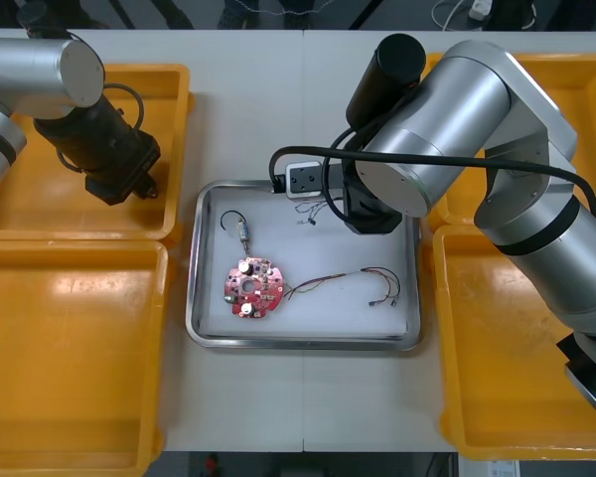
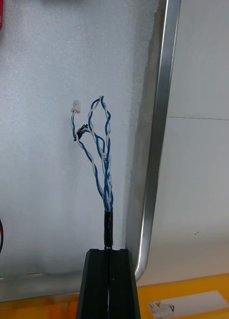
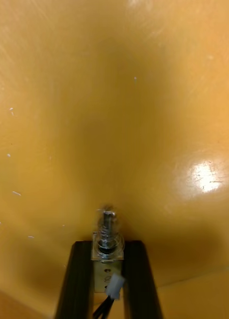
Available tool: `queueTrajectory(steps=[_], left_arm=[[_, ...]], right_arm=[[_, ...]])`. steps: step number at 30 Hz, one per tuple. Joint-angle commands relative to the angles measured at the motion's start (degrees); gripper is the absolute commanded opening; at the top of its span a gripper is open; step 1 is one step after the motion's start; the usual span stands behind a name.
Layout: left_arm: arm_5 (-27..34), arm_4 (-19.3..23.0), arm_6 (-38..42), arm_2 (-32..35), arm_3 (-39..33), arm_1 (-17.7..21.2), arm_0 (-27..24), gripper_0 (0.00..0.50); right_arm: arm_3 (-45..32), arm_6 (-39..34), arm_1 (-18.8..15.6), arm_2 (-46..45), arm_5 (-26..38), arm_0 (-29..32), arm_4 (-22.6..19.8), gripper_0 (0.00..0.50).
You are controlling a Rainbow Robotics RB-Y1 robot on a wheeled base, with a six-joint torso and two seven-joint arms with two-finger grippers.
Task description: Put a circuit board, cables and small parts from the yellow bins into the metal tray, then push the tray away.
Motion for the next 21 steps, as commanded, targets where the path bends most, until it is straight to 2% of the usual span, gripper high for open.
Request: queueTrajectory(steps=[1, 7, 11, 21], left_arm=[[-0.5, -0.8, 2.8, -0.6, -0.4, -0.6, 1.0, 0.000], [-0.4, -1.3, 2.7, 0.6, -1.0, 0.3, 1.0, 0.000], [0.9, -1.9, 2.7, 2.3, -3.8, 1.5, 1.0, 0.001], [10.1, -3.3, 1.5, 5.1, -15.2, 5.3, 0.8, 0.002]], right_arm=[[2.7, 1.9, 0.6, 1.0, -1.8, 0.7, -1.8, 0.000], [7.2, 1.9, 0.7, 1.2, -3.8, 0.8, -3.4, 0.007], [9.2, 1.9, 0.7, 2.2, -6.0, 0.8, -3.2, 0.007], [10.4, 1.6, 0.6, 3.6, -7.1, 1.2, -2.2, 0.007]])
